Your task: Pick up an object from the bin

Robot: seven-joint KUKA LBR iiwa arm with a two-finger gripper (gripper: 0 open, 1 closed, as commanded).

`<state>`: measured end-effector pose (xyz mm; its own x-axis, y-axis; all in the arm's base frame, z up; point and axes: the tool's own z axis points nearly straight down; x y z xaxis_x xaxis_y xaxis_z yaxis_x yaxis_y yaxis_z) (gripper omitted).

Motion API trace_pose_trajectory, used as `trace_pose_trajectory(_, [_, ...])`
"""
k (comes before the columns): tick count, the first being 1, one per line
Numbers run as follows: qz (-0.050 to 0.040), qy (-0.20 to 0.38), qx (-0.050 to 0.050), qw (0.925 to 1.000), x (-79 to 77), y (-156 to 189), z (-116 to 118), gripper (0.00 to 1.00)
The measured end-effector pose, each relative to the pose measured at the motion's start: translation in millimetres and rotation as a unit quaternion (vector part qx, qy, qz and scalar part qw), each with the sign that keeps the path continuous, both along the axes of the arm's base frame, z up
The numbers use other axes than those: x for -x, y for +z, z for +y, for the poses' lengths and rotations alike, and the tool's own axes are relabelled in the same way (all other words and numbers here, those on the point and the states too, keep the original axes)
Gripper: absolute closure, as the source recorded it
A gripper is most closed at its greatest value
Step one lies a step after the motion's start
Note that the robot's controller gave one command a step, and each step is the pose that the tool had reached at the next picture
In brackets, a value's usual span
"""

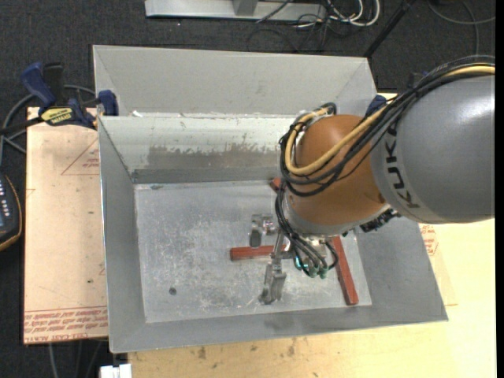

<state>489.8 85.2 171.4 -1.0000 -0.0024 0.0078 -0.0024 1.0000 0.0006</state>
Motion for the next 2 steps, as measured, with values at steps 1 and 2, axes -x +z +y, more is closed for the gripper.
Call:
trace_pose_trajectory(1, [-0.0034,0.056,0.000,0.9984,-67.0,-105.5,-16.8,0.00])
trace_pose_trajectory(2, [-0.0051,0.056,-0.001,0.9984,-67.7,-100.5,-15.7,1.00])
